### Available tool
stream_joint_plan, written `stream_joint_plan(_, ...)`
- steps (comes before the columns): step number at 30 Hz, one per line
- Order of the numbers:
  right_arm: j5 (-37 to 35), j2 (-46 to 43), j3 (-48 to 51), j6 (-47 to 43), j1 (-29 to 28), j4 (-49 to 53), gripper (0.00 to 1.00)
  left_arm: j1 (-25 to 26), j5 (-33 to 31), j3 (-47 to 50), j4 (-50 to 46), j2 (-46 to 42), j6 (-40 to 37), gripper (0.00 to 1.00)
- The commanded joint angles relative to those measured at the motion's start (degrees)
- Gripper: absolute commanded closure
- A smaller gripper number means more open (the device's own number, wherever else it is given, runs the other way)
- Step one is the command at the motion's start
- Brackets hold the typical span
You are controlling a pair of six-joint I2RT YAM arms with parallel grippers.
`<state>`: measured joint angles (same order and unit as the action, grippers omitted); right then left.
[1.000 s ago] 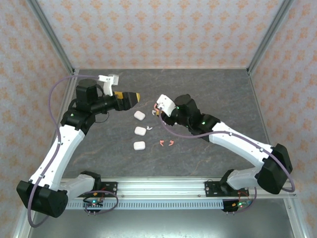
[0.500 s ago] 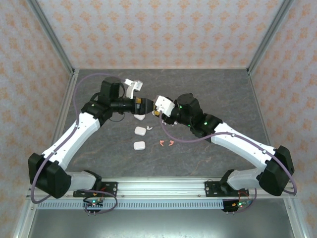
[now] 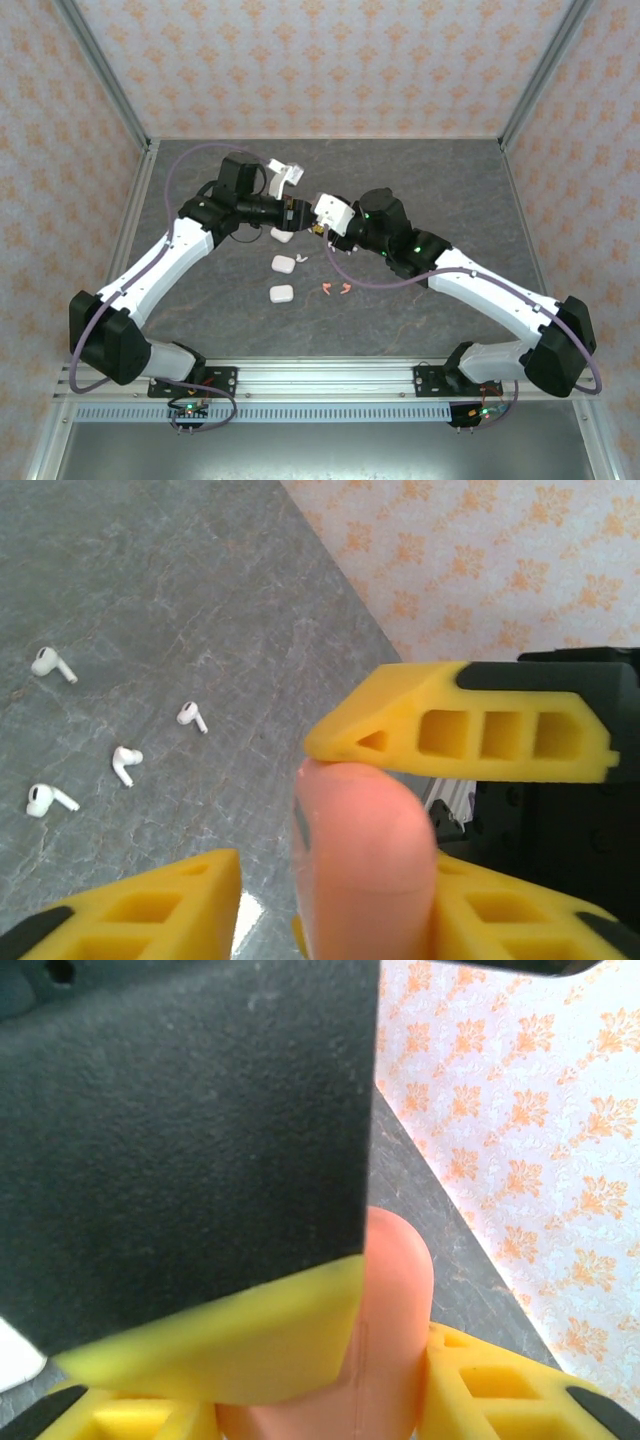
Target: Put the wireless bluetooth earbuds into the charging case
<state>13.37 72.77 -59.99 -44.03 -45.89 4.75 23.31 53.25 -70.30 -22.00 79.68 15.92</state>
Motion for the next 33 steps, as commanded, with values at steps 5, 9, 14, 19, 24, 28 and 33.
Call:
stream_joint_plan(5, 2.0, -1.4, -1.7, 0.6, 1.3, 2.3, 0.58, 0.7, 1.8, -2.8, -1.3, 0.4, -2.0, 0.73)
stream_joint_plan(9, 4.6, -1.7, -2.6, 2.8, 3.5, 4.7, 0.55, 0.7, 1.2, -2.7, -1.7, -0.2, -2.6, 0.82)
stream_joint_plan(14, 9.8, -3.2, -2.9, 5.2, 7.0, 7.8, 0.38, 0.7, -0.1, -2.1, -0.4, -1.5, -3.3, 0.89)
stream_joint_plan(19, 18.1, -6.1, -2.0, 9.7, 11.8, 9.9, 0.21, 0.9, -2.5, 0.7, 4.9, -3.8, -4.2, 0.92)
stream_joint_plan(24, 27.6, -9.6, 1.2, 18.3, 17.5, 6.3, 0.16, 1.7, -4.6, 5.6, 13.8, -8.0, -10.1, 0.99)
stream_joint_plan(28, 32.1, -13.4, 6.1, 27.7, 20.5, -4.1, 0.16, 3.3, -7.9, 8.3, 18.1, -10.9, -17.2, 1.0)
stream_joint_plan(33, 33.1, -15.6, 9.6, 37.0, 21.2, -15.3, 0.16, 4.2, -8.5, 9.1, 21.7, -11.9, -21.7, 1.0)
